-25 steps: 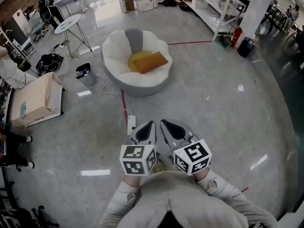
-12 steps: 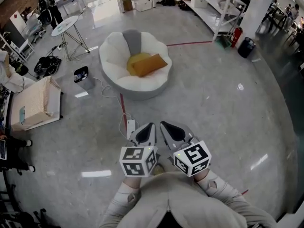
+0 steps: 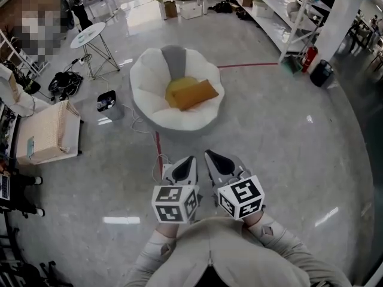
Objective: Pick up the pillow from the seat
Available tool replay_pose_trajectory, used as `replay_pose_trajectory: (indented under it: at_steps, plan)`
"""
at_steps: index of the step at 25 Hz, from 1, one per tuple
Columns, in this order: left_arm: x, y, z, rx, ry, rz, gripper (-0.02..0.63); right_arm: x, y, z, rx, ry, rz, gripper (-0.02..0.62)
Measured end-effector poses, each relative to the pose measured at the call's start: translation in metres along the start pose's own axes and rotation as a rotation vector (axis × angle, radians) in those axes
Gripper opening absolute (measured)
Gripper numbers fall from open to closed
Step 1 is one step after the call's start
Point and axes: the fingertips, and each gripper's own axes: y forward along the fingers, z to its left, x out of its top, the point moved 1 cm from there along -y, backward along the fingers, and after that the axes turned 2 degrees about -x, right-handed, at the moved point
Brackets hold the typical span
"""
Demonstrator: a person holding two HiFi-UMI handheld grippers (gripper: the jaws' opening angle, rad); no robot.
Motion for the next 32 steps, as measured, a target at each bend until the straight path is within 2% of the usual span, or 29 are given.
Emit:
replay_pose_trajectory:
  at_steps: [6, 16, 26, 32]
  plan:
    - [0.029, 0.048, 0.008, 0.017, -0.014, 0.008, 0.005, 0.020, 0.033, -0.047, -0.004, 0.009, 0.014, 0.000]
    - [0.074, 0.131, 0.011, 0.066, -0.036, -0.008, 0.005, 0.053, 0.075, -0.123, 0.069, -0.010, 0.003, 0.000]
    - [0.095, 0.200, 0.009, 0.088, -0.031, -0.026, 0.005, 0.066, 0.108, -0.185, 0.110, -0.034, 0.001, 0.000]
    - [0.101, 0.217, 0.012, 0.106, -0.031, -0.020, 0.005, 0.066, 0.115, -0.201, 0.121, -0.016, 0.008, 0.000]
